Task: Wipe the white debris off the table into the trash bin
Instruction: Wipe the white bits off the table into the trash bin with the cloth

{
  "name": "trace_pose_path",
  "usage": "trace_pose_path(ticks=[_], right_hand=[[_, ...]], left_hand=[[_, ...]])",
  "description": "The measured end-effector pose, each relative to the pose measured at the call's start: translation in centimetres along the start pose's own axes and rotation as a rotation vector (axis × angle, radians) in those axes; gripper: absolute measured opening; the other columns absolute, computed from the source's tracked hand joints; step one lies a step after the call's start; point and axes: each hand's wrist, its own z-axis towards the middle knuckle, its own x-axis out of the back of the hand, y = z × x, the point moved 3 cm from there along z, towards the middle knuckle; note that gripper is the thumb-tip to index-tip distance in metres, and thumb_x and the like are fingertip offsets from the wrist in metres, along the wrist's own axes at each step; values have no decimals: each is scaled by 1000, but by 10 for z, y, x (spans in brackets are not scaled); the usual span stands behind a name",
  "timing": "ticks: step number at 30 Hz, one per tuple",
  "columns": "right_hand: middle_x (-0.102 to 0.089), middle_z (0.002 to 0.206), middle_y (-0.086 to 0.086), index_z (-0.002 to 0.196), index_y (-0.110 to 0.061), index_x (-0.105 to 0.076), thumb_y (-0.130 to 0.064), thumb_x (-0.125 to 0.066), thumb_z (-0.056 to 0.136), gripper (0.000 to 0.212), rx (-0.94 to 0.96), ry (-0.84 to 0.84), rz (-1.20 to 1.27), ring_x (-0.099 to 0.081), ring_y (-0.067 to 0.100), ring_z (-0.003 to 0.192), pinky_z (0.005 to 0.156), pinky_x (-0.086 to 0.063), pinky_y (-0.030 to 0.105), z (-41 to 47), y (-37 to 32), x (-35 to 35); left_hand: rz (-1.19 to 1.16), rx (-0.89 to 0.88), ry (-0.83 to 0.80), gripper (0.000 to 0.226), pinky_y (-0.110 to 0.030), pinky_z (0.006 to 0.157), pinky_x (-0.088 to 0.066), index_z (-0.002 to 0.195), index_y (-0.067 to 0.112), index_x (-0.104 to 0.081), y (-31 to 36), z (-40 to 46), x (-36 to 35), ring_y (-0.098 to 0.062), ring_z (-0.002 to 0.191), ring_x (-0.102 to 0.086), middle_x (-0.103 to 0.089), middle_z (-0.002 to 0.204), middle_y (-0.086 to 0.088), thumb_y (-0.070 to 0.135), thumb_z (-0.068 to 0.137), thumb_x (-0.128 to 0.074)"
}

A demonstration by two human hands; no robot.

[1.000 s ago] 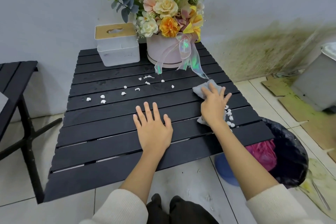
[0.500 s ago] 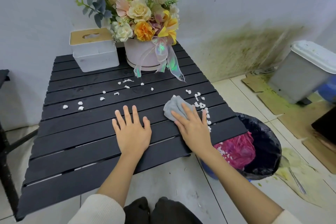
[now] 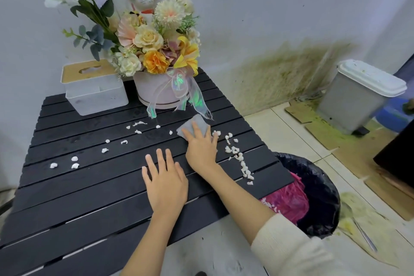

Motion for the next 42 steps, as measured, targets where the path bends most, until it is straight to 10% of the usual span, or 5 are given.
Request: trace_pose_path(ticks=[14,21,26,33,42], right_hand=[[-20,157,8,130,-14,-49,10,-41,81,55,-260,103,13,-20,45,137,118,-12,49,-28,88,44],[-37,150,11,124,-6,-58,16,-41,78,54,38,218,184,-13,50,141,116,-23,55,-88,41,48],[-45,145,11,123,-9,-61,7,-47,84,44,10,187,148,-43,46,128,109,-37,52,-117,54,16],[-21,158,-2,136,-23,-47,1,-41,91,52,-109,129,107,-8,37,146,117,-21,46,-48,92,21],[-25,156,3,136,-17,-46,10,-40,83,61,-335,255,7,-20,39,140,110,-30,49,-57,156,50]], left_hand=[[44,-32,-60,51,-53,116,-6,147,15,-24,8,1,1,-40,144,-9,-22,156,-11,33,99,-25],[-86,-124,-9,49,-44,118,-9,145,9,-28,27,-3,11,-30,146,-12,-26,155,-11,28,100,-25],[-175,-139,-38,49,-39,119,-11,146,7,-25,41,-10,4,-26,146,-11,-24,155,-11,26,100,-23],[14,-195,-68,53,-40,118,-8,149,17,-17,44,-7,-14,-24,147,-7,-16,158,-6,36,99,-18],[63,-214,-67,52,-42,117,-10,148,17,-20,42,-6,-16,-26,146,-11,-19,157,-7,32,99,-21]])
